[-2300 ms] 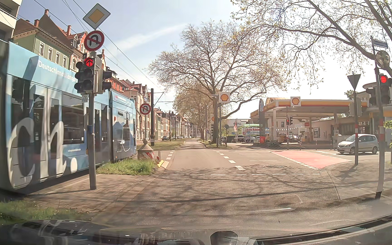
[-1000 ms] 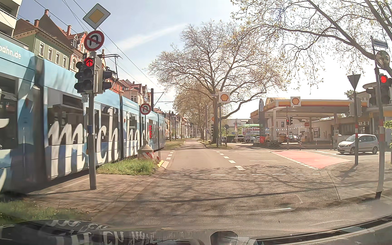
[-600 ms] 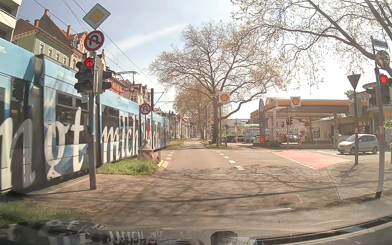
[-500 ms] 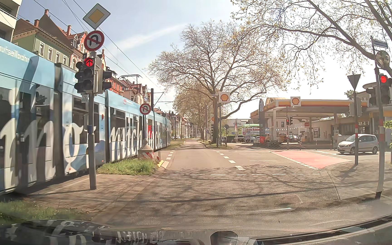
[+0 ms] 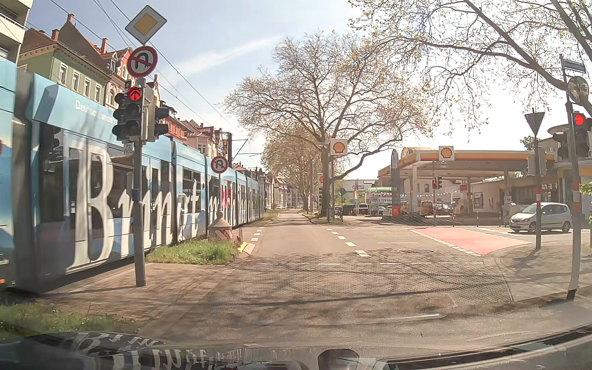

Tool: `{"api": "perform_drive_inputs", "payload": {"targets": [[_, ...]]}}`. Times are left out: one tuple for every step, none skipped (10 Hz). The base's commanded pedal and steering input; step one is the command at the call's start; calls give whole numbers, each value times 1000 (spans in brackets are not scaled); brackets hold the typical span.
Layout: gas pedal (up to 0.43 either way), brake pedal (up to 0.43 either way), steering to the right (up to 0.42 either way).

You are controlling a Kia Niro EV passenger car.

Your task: Follow the waypoints while adhering to traffic rules and regulations

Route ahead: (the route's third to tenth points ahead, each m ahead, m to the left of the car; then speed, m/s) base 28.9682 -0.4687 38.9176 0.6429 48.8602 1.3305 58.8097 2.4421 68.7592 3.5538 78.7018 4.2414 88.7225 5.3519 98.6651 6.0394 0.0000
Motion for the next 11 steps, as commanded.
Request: {"api": "perform_drive_inputs", "payload": {"targets": [[0, 220, -3], [0, 226, -2], [0, 220, -2], [0, 220, -3], [0, 226, -2], [0, 220, -3], [0, 220, -3], [0, 220, -2], [0, 220, -3], [0, 220, -3], [0, 220, -3]]}}
